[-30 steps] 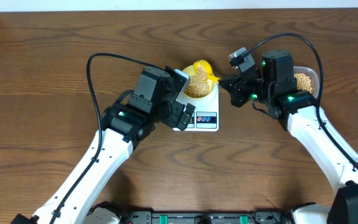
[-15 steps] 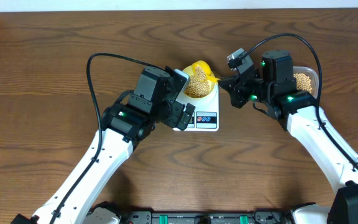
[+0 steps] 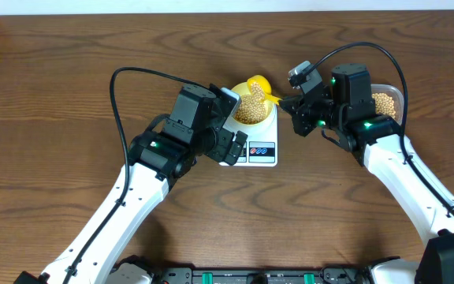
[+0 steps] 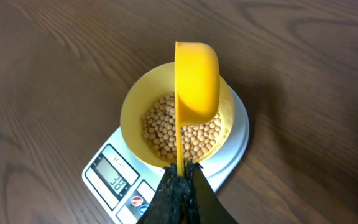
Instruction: Scoop item into bowl and weigh 50g on scale
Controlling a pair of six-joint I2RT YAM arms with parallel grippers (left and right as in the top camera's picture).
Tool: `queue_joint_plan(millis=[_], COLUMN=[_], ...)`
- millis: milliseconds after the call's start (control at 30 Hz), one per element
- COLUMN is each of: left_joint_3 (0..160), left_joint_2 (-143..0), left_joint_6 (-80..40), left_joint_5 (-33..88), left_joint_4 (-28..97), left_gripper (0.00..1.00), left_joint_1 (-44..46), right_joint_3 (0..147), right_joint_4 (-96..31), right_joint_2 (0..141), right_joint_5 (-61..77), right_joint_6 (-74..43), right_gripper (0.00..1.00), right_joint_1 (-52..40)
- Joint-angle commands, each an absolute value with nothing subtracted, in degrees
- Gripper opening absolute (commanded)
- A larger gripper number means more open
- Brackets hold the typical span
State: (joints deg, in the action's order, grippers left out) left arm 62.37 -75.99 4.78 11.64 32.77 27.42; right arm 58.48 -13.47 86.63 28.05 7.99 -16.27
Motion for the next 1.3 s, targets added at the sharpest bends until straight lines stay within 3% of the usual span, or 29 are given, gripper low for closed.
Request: queue_joint_plan(millis=[0,400,1267], left_joint_3=[62.6,62.6,62.6], left_joint_2=[-75.9,-75.9,-75.9], left_joint_6=[5.3,5.3,5.4], left_joint_5=[10.9,10.9,10.9], left_joint_4=[32.7,32.7,32.7], left_gripper=[0.98,0.98,0.98], left_joint_1=[27.2,27.2,27.2], right_joint_3=[59.0,59.0,59.0], right_joint_4=[-13.3,-14.0,-13.5], right_joint_2=[86.9,86.9,86.9], right_joint_5=[31.7,26.4,30.5], right_joint_6=[7.3,9.3,4.8], right_gripper=[0.01,0.01,0.01], right_joint_1=[-16.7,-17.5,-17.5])
